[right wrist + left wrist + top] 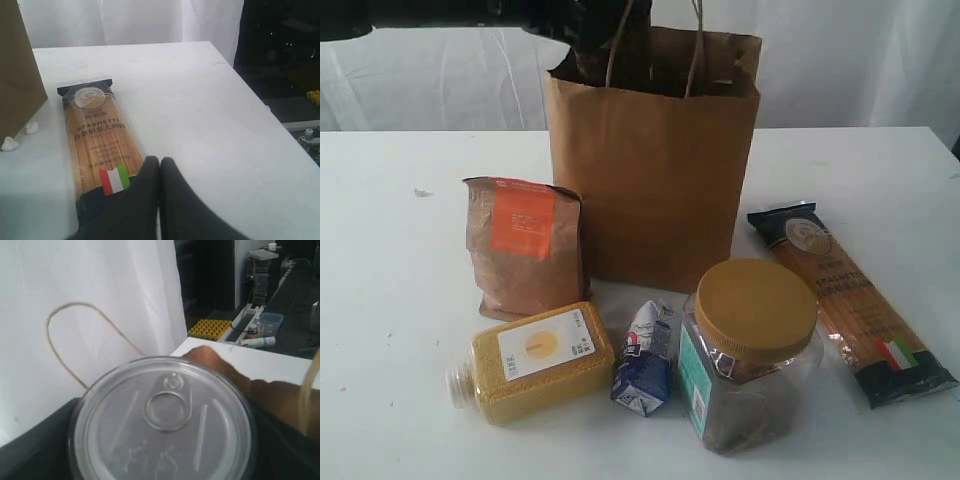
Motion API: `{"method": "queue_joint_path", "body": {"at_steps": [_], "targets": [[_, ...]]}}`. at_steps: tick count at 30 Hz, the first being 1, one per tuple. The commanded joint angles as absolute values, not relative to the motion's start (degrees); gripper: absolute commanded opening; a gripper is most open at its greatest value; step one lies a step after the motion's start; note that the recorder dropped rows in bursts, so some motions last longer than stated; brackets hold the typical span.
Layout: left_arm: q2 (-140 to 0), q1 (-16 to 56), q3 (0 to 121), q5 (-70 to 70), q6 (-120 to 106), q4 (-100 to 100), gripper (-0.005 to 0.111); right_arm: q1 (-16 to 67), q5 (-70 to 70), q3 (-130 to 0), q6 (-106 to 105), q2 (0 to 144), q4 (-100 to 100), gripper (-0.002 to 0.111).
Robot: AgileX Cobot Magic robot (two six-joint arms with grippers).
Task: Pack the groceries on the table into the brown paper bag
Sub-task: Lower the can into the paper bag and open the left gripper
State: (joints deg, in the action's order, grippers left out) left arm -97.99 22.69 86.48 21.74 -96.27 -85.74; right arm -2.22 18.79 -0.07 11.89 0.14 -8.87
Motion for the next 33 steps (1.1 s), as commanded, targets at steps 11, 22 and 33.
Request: {"method": "queue_joint_path", "body": {"at_steps": [11,22,33], "targets": [[-97.6,23.0,85.3,19.0,-89.4,-88.1,0.047,-2.3,18.3,0.0,11.4,0.0,-8.9,0.0],[-97.6,23.0,85.3,18.9,-89.4,-88.1,0.074,-2.3,18.3,0.0,11.4,0.0,-8.9,0.0],[-97.6,23.0,85.3,18.6,-89.8,-88.1,0.074,-2.3,18.3,0.0,11.4,0.0,-8.9,0.0]]}}
